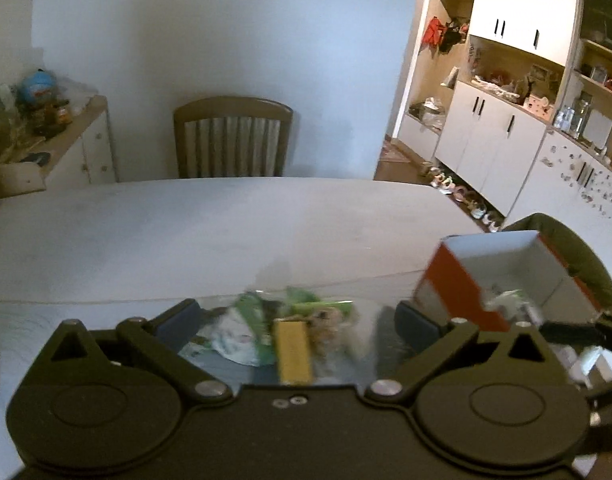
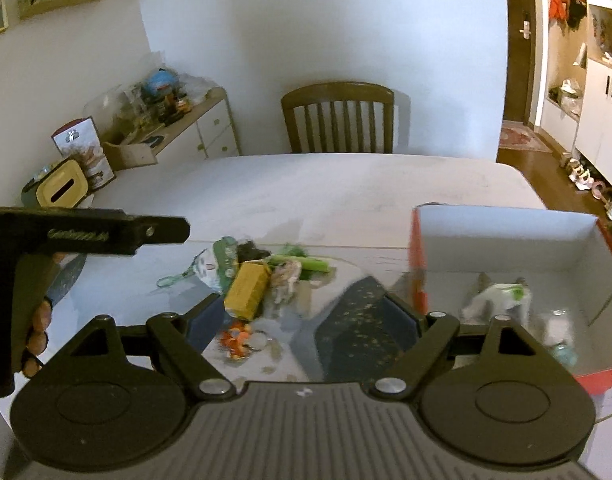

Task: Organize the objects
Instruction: 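Withdraw both grippers from the box and move toward the remaining items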

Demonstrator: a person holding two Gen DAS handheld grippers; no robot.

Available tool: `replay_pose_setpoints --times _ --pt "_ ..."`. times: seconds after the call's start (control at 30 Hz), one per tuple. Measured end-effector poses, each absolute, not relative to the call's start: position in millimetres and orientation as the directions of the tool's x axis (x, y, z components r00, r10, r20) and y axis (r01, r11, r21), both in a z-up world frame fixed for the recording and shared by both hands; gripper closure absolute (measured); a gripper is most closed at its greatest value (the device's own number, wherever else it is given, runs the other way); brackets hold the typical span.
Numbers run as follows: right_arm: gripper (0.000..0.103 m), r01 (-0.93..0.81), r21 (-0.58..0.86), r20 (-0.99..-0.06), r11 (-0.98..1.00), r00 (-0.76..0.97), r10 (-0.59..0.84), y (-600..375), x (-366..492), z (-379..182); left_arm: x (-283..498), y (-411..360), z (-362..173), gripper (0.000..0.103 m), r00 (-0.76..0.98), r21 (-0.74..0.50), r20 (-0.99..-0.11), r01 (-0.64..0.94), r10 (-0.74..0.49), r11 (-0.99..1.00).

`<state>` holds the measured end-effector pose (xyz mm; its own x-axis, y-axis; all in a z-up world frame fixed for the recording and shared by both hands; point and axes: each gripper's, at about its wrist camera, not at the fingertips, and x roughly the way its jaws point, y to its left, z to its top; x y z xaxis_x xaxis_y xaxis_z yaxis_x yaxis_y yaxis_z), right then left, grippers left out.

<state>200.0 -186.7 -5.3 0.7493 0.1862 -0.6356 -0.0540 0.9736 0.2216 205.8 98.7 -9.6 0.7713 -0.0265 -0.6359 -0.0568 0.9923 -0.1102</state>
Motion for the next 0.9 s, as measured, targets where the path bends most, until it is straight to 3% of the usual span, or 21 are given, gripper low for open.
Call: replay_pose_setpoints --times 0.3,0.9 --pt "0.017 -0.083 0.065 -0.687 0.994 0.719 0.105 -124 222 -33 223 144 -39 0.0 0.736 -0.111 -0.676 -0.092 -0.008 0.99" --pt "0.017 -0.118 0.087 -0.778 0.989 0.612 0.142 -92 264 -98 261 162 -95 0.001 0.667 -0.061 -0.745 -0.065 -0.002 0.996"
